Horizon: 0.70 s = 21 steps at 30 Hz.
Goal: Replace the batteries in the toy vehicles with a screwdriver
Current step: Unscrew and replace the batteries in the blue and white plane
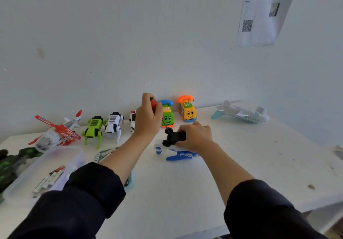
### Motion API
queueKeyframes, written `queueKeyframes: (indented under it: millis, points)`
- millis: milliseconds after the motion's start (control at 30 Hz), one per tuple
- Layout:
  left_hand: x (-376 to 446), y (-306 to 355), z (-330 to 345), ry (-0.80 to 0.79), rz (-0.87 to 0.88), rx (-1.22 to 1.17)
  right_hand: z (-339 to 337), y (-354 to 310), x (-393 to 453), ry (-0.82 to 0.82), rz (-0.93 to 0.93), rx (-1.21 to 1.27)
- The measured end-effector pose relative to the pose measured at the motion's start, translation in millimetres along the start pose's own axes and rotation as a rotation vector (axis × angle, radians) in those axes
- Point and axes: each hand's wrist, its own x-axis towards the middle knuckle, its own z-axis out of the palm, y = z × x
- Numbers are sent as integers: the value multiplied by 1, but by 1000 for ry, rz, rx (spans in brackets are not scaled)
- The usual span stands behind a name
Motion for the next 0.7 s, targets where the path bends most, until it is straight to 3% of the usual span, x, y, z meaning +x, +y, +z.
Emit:
queueKeyframes:
  millis: [133,267,467,600,700]
  points:
    - [5,11,0,-244,237,68,0,1,2,4,6,3]
    - [16,14,5,-372,298,101,-1,1,5,-9,18,12]
    - [25,20,7,-375,259,181,-1,5,9,-15,12,32]
    - [28,20,8,-374,241,38,-2,7,12,-25,4,54]
    - [30,19,7,-353,129,-5,-3,10,14,-30,-10,70]
